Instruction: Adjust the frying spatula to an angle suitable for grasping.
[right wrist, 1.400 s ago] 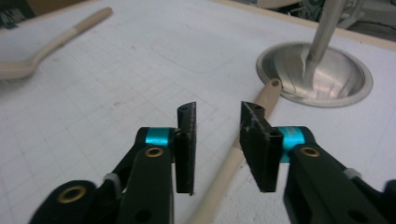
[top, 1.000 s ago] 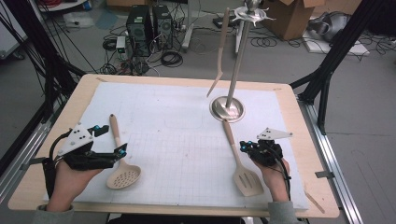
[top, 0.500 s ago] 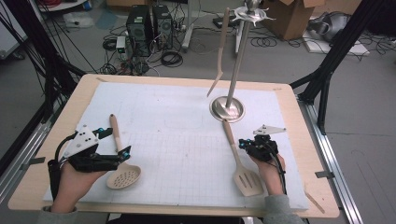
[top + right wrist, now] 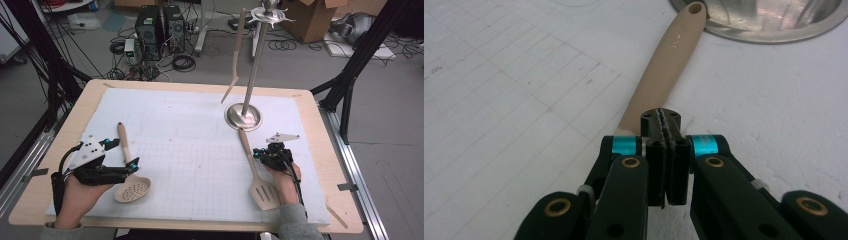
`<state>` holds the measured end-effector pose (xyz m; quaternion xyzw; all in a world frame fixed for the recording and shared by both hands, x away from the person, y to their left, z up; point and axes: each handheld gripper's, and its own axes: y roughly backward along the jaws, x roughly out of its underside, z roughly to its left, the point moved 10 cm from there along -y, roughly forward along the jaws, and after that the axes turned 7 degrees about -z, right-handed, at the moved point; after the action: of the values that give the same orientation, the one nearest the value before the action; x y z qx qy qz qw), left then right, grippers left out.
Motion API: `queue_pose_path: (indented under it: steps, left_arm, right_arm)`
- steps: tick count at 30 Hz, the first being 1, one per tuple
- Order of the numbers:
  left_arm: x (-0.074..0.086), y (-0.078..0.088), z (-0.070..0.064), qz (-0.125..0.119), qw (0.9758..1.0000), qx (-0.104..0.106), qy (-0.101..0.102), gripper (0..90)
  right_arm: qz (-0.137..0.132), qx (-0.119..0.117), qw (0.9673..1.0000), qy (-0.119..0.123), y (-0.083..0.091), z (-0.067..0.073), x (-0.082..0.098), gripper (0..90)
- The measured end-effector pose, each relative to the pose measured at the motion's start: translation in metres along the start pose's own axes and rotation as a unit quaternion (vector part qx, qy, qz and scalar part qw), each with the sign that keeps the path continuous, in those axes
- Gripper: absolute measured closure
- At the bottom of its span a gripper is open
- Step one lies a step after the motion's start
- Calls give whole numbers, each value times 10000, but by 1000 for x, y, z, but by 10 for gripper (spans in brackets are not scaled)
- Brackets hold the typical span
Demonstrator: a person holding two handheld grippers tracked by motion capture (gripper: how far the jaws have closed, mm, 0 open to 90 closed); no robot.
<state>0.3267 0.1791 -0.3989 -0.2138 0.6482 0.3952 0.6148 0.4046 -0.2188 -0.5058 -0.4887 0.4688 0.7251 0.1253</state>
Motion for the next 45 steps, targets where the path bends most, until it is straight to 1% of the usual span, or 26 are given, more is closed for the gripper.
queue_pose_path:
  steps: [5, 7, 11, 13, 15, 17, 19, 22, 23, 30, 32, 36, 38, 41, 43, 45]
  left_arm:
    - [3, 1, 2, 39, 10000, -58, 18, 144]
    - [3, 2, 2, 45, 10000, -77, 14, 144]
    - [2, 4, 3, 27, 9999, -95, 25, 144]
    - [2, 4, 4, 23, 9999, -112, 17, 144]
    - [3, 4, 4, 36, 9999, -103, 13, 144]
    - [3, 4, 5, 41, 9999, -115, 29, 144]
    - [4, 4, 5, 57, 9999, -111, 23, 144]
    - [5, 3, 4, 62, 9999, -114, 33, 144]
    - [5, 3, 4, 77, 9999, -110, 26, 145]
    - [7, 1, 3, 99, 9999, -95, 31, 145]
    - [8, 1, 3, 115, 9999, -105, 28, 145]
    - [10, 0, 3, 147, 9998, -92, 19, 145]
    - [10, 0, 3, 155, 9998, -100, 19, 145]
    - [11, 0, 3, 178, 9998, -99, 22, 145]
    - [12, -1, 4, 186, 9998, -107, 15, 145]
    - [12, -1, 4, 195, 9997, -112, 13, 145]
  right_arm:
    - [-13, 41, 10000, -31, -3, -2, 0, 894]
    - [27, 34, 10000, -43, -5, -2, 2, 894]
    - [102, -14, 9999, 20, -8, -1, 4, 894]
    - [124, -99, 9999, 48, -9, 3, 4, 894]
    - [119, -116, 9998, 144, -9, 3, 4, 894]
    - [120, -198, 9997, 119, -9, 5, 4, 894]
    - [119, -298, 9993, 170, -10, 7, 4, 895]
    - [120, -523, 9984, 204, -10, 11, 3, 894]
    - [129, -533, 9982, 241, -10, 11, 3, 894]
    - [248, -850, 9955, 350, -13, 17, 1, 894]
    - [317, -895, 9947, 401, -14, 17, 2, 894]
    - [316, -1036, 9934, 381, -14, 16, 3, 894]
    - [330, -1066, 9928, 436, -15, 16, 3, 894]
    - [343, -1098, 9916, 585, -15, 16, 2, 894]
    - [377, -1148, 9908, 606, -15, 16, 2, 894]
    - [349, -1200, 9904, 597, -15, 15, 2, 894]
